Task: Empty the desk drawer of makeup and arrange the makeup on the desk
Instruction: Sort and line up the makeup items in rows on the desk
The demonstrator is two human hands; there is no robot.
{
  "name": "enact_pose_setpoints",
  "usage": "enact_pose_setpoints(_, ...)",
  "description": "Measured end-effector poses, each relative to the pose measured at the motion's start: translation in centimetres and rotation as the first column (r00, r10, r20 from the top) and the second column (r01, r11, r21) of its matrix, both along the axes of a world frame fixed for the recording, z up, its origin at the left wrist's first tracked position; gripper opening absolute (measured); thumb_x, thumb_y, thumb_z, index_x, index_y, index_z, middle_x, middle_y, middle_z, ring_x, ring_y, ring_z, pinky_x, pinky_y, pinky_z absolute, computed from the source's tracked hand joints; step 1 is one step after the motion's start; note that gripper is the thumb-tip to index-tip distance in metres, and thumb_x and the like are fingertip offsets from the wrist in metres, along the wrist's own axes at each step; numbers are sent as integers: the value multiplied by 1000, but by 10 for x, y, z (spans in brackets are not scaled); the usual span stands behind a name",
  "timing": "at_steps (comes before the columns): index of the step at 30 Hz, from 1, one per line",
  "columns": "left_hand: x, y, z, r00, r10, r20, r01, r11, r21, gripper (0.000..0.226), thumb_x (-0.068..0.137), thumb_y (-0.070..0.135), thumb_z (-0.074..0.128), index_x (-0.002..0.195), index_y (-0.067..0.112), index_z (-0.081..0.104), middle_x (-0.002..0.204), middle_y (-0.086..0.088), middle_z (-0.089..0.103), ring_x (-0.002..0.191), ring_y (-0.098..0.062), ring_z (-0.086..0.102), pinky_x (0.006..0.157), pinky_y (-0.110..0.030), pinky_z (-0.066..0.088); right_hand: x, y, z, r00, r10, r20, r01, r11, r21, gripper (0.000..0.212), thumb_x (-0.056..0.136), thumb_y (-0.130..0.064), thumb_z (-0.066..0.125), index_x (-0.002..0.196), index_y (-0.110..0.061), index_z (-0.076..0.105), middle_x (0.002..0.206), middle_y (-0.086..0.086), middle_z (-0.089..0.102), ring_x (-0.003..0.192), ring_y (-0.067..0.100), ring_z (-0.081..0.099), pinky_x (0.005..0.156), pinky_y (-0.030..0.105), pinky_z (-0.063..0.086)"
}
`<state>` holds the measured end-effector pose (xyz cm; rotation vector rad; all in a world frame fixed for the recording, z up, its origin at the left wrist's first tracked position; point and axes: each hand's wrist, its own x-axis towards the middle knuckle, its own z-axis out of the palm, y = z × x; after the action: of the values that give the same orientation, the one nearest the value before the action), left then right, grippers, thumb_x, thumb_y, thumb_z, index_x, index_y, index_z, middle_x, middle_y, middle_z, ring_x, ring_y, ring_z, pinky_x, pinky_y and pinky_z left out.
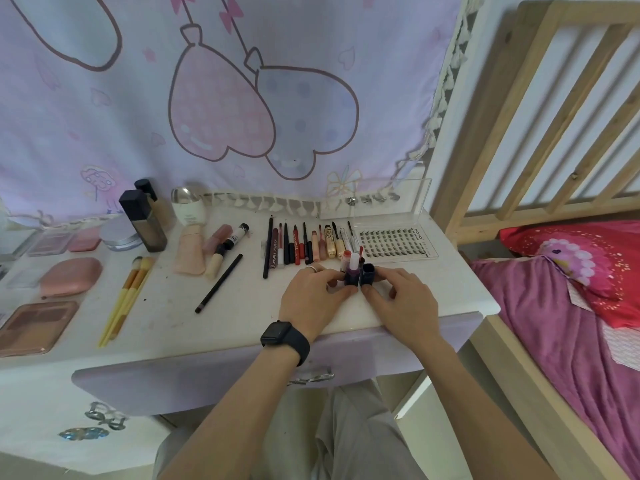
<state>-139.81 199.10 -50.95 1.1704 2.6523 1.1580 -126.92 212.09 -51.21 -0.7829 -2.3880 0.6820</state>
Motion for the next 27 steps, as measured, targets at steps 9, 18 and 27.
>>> enact_pose_setpoints(9,0,-17,11,997,-54,51,55,998,-25,41,84,48,72,121,31,68,99,15,56,84,0,52,70,-10,36,5,-2,5,1000,10,6,-9,998,-58,36,90,-44,69,124,-34,63,109,-19,60,81,2,54,74,25,43)
enact_pose_setpoints(18,-46,-128,28,951,289,-114,-292,956,-12,24,90,37,68,114,32,67,105,11,61,96,-13,54,75,-30,47,9,-66,-8,959,171,-228,-140,979,146,19,85,-19,74,102,-21,66,97,-15,55,85,0,52,75,9,41)
enact_pose_setpoints(27,-61,-165,24,895,434,-108,-447,867,-222,38,93,49,59,121,25,69,121,-5,61,113,-26,52,88,-43,52,-48,-121,-12,959,281,25,-274,908,318,40,96,-36,57,128,-16,69,134,1,65,126,22,57,105,42,47)
